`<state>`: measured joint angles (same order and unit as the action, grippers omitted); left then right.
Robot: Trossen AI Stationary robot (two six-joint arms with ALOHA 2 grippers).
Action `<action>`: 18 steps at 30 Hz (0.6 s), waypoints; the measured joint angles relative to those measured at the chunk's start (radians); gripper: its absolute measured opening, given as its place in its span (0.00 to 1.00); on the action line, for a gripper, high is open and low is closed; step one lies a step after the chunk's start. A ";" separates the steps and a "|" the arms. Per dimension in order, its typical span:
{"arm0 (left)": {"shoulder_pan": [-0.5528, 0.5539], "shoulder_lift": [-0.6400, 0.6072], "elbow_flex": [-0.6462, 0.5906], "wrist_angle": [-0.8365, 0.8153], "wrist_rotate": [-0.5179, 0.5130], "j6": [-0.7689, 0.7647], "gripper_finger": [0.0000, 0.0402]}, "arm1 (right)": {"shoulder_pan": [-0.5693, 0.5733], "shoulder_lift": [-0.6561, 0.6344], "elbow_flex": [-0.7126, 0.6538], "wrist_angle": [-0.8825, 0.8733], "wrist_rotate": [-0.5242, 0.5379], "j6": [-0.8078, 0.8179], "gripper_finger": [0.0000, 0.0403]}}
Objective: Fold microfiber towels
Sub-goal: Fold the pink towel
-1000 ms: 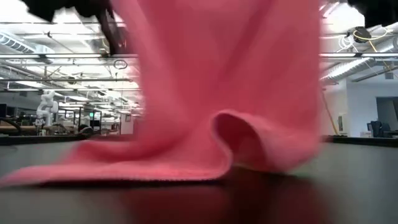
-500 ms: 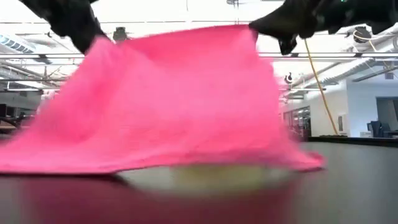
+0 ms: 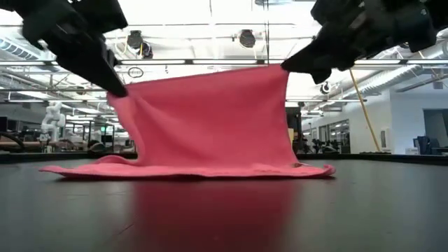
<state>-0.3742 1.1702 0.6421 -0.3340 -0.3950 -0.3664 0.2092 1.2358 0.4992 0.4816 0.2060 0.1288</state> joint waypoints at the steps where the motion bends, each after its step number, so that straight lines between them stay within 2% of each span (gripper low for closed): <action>1: -0.010 -0.005 0.003 -0.001 0.029 0.002 0.04 | 0.001 0.000 0.000 0.002 -0.059 0.001 0.00; 4: -0.044 -0.011 0.037 0.015 0.172 -0.004 0.05 | 0.002 -0.010 0.000 0.024 -0.291 0.024 0.00; 6: -0.064 -0.011 0.058 0.026 0.281 -0.008 0.03 | 0.002 -0.012 0.001 0.101 -0.456 0.040 0.00; 7: -0.072 -0.011 0.072 0.029 0.318 -0.010 0.02 | 0.002 -0.012 0.001 0.132 -0.501 0.041 0.00; 9: -0.080 -0.012 0.094 0.025 0.346 -0.022 0.01 | 0.001 -0.012 0.000 0.186 -0.519 0.043 0.00; 12: -0.076 -0.011 0.111 -0.053 0.272 -0.006 0.03 | -0.014 -0.012 0.000 0.180 -0.378 0.032 0.00; 18: -0.010 -0.011 0.100 -0.248 -0.086 0.030 0.04 | -0.085 0.017 0.000 0.047 0.017 -0.054 0.00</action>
<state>-0.3845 1.1591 0.7420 -0.5817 -0.4806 -0.3368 0.1244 1.2523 0.4995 0.5286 0.2233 0.0749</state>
